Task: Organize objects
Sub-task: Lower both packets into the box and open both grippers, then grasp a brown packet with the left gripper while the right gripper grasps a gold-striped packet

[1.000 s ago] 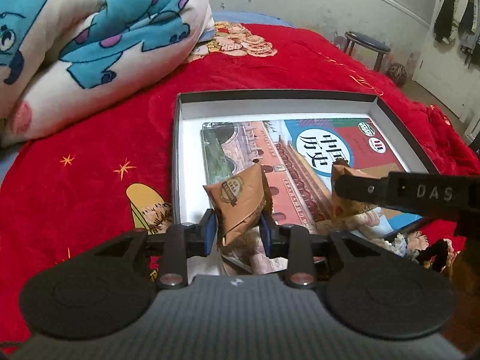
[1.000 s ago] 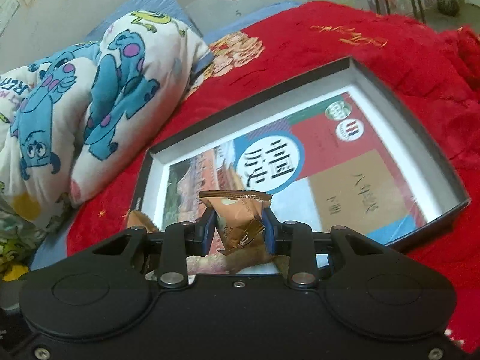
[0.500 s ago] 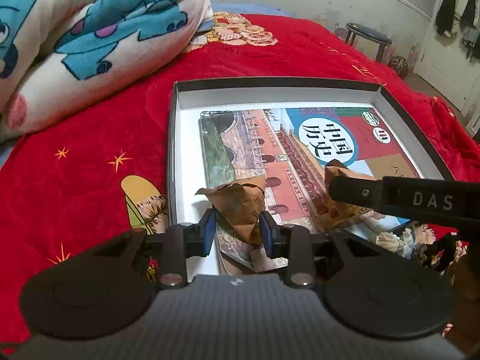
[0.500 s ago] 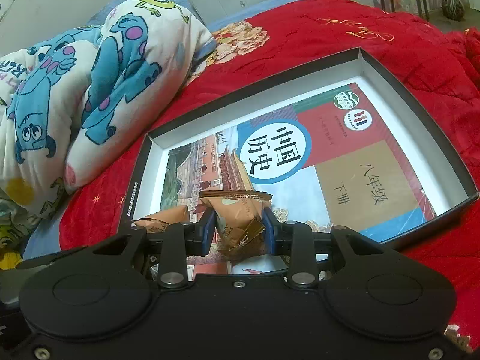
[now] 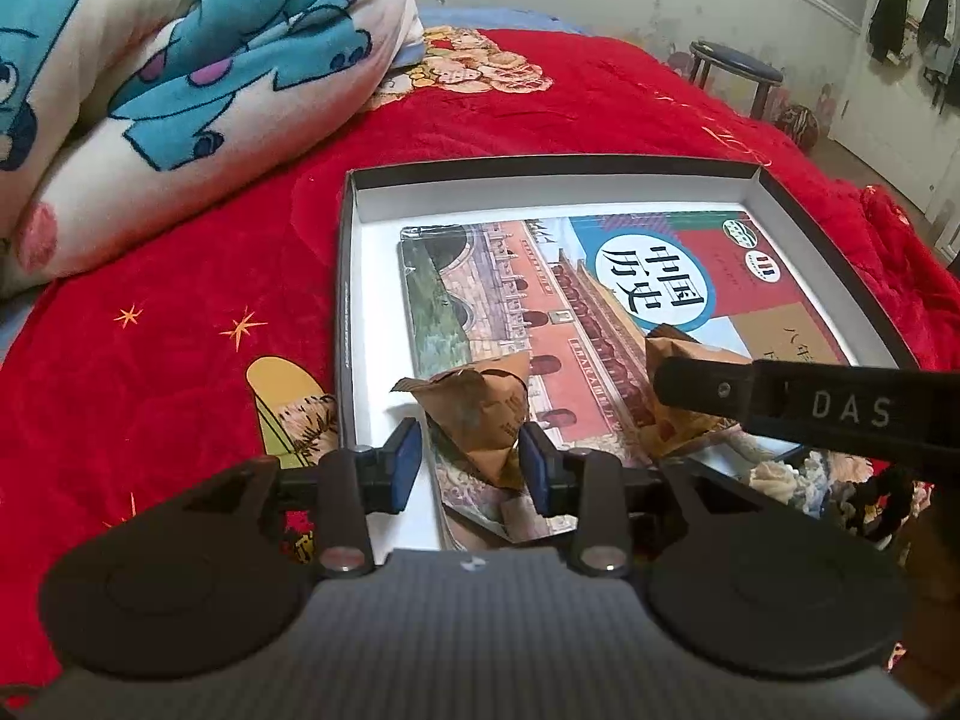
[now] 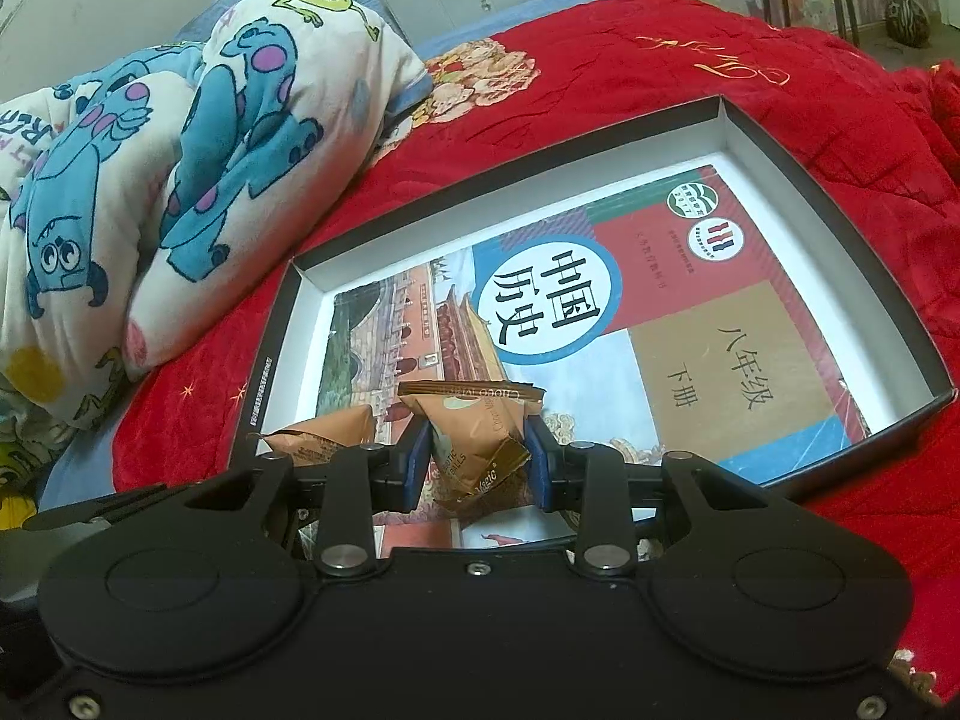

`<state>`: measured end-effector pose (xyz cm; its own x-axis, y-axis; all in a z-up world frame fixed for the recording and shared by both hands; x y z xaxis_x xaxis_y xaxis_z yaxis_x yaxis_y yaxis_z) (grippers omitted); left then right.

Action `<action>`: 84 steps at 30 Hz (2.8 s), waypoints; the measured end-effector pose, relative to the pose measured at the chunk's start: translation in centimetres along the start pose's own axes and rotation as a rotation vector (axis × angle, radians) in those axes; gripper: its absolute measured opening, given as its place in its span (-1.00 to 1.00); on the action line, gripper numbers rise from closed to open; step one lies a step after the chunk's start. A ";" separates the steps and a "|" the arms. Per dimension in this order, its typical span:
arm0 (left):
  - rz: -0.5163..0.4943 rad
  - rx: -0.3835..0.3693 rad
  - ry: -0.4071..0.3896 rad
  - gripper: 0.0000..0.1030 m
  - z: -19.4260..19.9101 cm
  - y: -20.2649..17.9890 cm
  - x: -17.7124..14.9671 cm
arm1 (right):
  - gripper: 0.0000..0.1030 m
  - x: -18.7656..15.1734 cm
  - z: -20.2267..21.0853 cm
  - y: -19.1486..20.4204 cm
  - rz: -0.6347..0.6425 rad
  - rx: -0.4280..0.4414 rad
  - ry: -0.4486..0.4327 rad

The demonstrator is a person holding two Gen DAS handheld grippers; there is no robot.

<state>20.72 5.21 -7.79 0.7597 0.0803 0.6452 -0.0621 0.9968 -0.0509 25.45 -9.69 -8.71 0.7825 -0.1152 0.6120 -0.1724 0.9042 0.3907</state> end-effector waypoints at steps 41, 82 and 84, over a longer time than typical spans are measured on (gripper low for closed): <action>-0.017 -0.059 -0.056 0.41 5.7 -2.2 -1.5 | -0.14 -0.7 9.8 -0.6 0.042 -0.102 -0.072; -0.075 -0.226 0.081 -0.37 3.5 -10.5 -8.8 | -0.22 -7.7 10.8 -9.5 -0.237 -0.139 0.072; -0.065 -0.230 0.080 -0.40 3.5 -10.4 -8.8 | -0.28 -7.7 10.7 -9.4 -0.225 -0.150 0.074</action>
<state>12.43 -5.86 -10.27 0.8067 0.0072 0.5909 0.1300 0.9733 -0.1894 14.62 -21.71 -9.72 0.8335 -0.2945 0.4675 0.0967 0.9108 0.4014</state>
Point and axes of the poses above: each gripper's, at about its wrist camera, not at the fingertips, and z roughly against the way its jaws point, y to its left, x to its top, the point moved 9 cm from there along -z, roughly the way its jaws point, and after that the axes turned 3 degrees about z, right-handed, at the moved point
